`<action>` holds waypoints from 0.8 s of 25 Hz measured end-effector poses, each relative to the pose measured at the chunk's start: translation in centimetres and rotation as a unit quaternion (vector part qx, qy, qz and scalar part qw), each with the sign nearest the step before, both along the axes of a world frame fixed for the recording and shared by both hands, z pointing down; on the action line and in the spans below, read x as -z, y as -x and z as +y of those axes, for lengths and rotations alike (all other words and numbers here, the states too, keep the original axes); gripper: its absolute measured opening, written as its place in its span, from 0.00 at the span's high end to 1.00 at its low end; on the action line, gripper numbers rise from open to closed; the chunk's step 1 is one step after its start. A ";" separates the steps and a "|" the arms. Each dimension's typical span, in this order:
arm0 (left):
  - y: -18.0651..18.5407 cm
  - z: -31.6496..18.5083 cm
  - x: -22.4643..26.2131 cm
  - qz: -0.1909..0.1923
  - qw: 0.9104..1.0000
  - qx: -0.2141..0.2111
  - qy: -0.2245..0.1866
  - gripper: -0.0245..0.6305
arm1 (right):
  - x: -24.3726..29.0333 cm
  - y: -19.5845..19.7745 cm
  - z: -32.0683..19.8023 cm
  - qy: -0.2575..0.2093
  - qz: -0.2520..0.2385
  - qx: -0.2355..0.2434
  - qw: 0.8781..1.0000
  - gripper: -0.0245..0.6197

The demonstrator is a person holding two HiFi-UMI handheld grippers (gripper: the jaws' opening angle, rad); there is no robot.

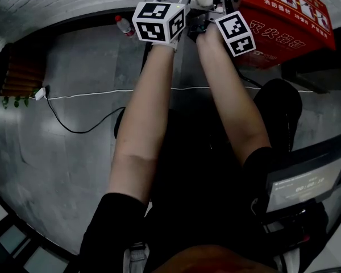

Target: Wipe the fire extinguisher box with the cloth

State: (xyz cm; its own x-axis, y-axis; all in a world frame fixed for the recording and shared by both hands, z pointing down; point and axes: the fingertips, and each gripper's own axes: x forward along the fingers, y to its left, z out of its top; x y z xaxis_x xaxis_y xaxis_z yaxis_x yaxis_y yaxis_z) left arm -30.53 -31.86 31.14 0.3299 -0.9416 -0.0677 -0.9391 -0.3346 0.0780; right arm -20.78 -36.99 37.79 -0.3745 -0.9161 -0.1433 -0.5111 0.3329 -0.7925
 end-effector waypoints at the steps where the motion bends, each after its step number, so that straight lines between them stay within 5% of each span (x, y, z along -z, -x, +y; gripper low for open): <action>1: -0.3 -0.3 -0.2 0.000 1.000 -0.005 0.003 0.96 | -0.8 -0.3 -0.3 0.012 -0.008 -0.005 1.000 0.80; 11: -1.2 -2.5 -3.2 -0.036 0.999 -0.020 0.031 0.96 | -4.5 -2.4 -1.3 0.071 -0.111 -0.050 0.990 0.80; 20: -1.8 -4.0 -5.9 -0.038 0.997 -0.045 0.056 0.96 | -7.2 -2.5 -1.3 0.096 -0.114 -0.062 0.987 0.80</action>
